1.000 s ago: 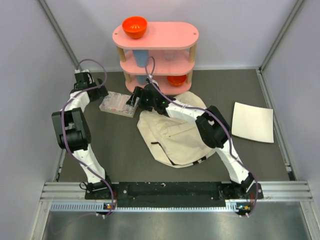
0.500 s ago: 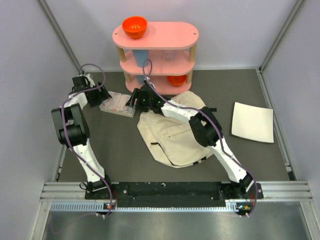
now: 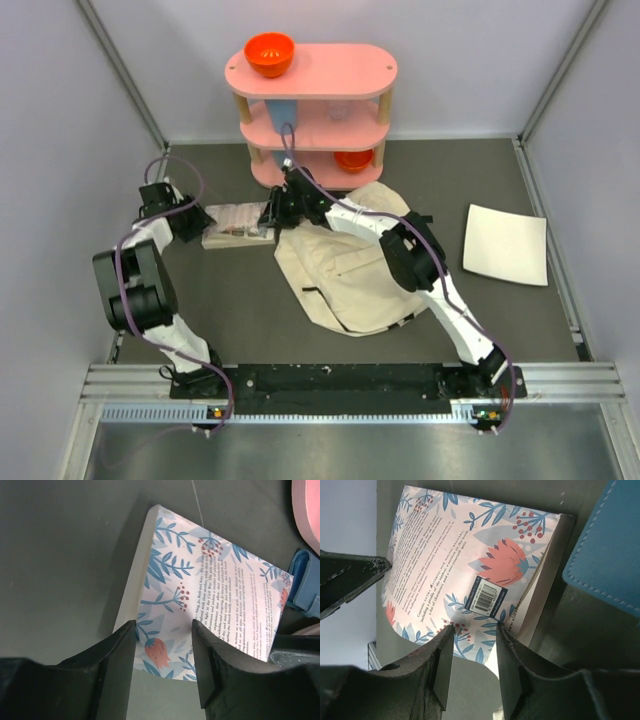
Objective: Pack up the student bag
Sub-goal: Move the book to the center of the board.
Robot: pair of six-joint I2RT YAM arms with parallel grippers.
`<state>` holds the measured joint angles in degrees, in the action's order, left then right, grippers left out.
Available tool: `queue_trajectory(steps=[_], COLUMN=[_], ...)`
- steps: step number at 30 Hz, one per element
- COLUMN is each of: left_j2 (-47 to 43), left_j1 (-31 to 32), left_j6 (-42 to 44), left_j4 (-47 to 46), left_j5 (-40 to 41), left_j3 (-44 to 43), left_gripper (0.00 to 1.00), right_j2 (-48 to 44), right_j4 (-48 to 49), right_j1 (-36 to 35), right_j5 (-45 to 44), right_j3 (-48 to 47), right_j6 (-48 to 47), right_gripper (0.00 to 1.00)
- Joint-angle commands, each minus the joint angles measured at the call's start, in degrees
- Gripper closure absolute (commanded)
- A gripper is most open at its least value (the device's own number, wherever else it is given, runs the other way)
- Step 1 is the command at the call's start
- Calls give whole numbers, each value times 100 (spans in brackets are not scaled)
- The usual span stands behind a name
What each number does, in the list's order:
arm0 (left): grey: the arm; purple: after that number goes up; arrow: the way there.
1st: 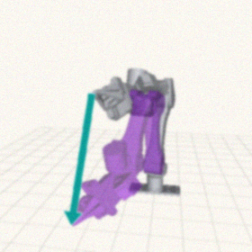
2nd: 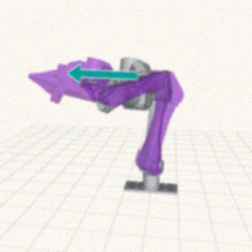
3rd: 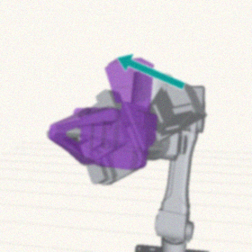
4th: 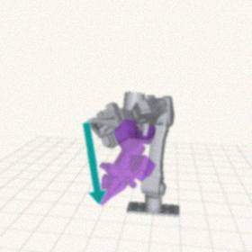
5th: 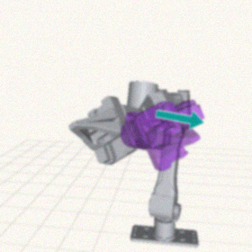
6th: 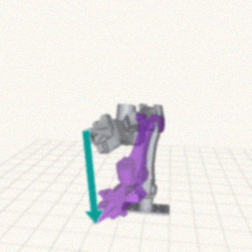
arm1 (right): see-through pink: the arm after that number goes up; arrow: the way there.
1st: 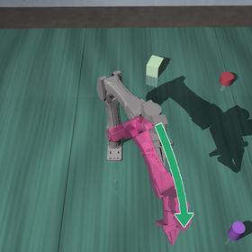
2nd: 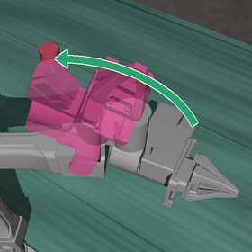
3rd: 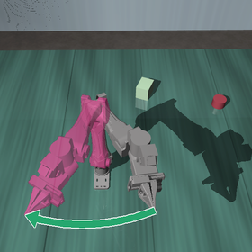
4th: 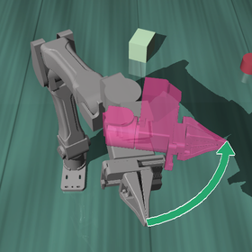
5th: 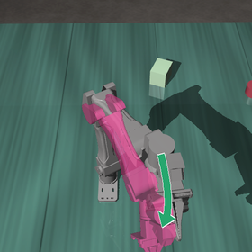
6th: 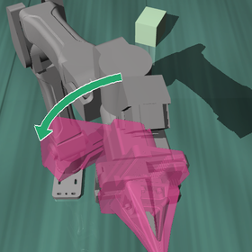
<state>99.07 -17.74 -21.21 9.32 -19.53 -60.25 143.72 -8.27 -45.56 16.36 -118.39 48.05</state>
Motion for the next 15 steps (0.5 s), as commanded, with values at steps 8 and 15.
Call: queue_trajectory(steps=[8,15], left_j2=[-1653,-2531], left_j1=[183,183], left_j6=[-436,-577], left_j4=[1027,1555], left_j5=[1108,2181], left_j3=[726,479], left_gripper=[30,22], right_j2=[-1179,-1873], right_j4=[63,27], right_j1=[-1077,-1087], right_j5=[755,290], right_j3=[1335,1967], right_j6=[-586,-990], right_gripper=[59,46])
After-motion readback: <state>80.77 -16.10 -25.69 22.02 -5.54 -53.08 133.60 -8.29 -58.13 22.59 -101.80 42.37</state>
